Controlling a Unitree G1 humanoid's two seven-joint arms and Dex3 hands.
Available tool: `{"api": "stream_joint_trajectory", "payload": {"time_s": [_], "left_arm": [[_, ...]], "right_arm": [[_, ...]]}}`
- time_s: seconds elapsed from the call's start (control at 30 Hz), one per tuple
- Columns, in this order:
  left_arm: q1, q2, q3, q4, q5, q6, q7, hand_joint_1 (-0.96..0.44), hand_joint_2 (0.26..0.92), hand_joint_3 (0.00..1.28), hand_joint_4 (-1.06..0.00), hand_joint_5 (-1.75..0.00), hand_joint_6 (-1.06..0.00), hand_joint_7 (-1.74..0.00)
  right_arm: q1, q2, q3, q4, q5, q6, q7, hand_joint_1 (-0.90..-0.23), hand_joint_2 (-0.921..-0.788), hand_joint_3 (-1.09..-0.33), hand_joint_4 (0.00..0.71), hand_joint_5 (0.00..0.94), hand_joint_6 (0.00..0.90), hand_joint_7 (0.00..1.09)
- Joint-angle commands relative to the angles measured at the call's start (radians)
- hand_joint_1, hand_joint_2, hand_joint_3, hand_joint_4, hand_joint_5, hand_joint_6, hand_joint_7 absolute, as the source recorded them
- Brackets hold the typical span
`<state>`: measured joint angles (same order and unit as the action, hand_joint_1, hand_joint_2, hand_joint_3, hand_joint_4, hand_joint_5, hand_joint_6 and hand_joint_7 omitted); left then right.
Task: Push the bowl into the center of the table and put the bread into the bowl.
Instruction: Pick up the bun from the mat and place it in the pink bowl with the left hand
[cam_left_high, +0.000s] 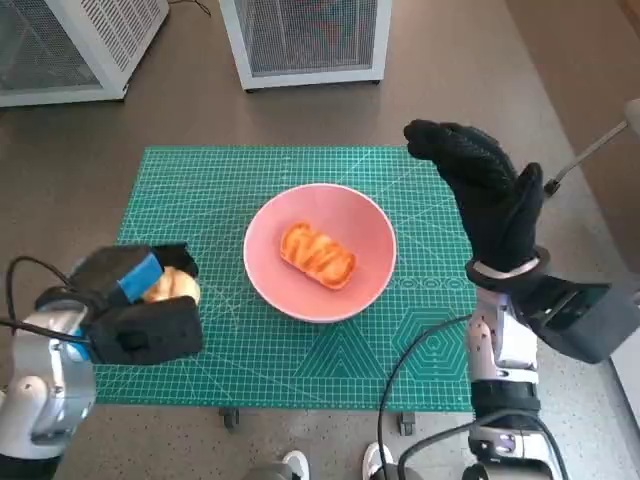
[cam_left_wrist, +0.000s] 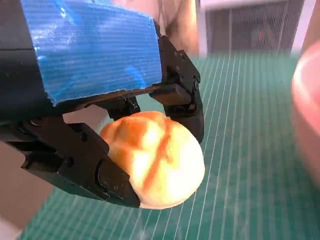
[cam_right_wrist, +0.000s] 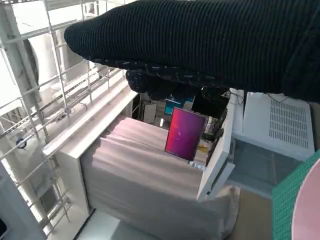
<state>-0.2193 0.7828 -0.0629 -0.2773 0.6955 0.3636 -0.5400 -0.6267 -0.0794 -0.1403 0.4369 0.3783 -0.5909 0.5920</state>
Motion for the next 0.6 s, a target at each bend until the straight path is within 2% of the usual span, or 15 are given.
{"api": "stream_joint_trajectory", "payload": {"time_s": [0.03,0.23,0.6], "left_arm": [[-0.050,-0.005,0.041,-0.074,-0.020,0.004,0.001,0.00,0.918,0.04,-0.74,-1.12,-0.64,-1.14],[-0.103,-0.037,0.041,-0.117,-0.021,0.001,0.021,0.00,0.913,0.02,-0.77,-1.08,-0.67,-1.12],[-0.240,-0.087,-0.033,-0.139,0.010,-0.053,0.036,0.00,0.904,0.01,-0.82,-1.04,-0.70,-1.07]], "right_arm": [[0.005,-0.006,-0.004,0.019,0.005,0.003,0.011,-0.677,-0.921,-0.773,0.209,0.000,0.120,0.36],[0.001,-0.006,-0.005,0.027,0.004,0.001,0.014,-0.675,-0.921,-0.774,0.209,0.001,0.121,0.36],[-0.007,-0.010,-0.008,0.028,0.009,0.005,0.020,-0.672,-0.921,-0.775,0.207,0.000,0.120,0.36]]}}
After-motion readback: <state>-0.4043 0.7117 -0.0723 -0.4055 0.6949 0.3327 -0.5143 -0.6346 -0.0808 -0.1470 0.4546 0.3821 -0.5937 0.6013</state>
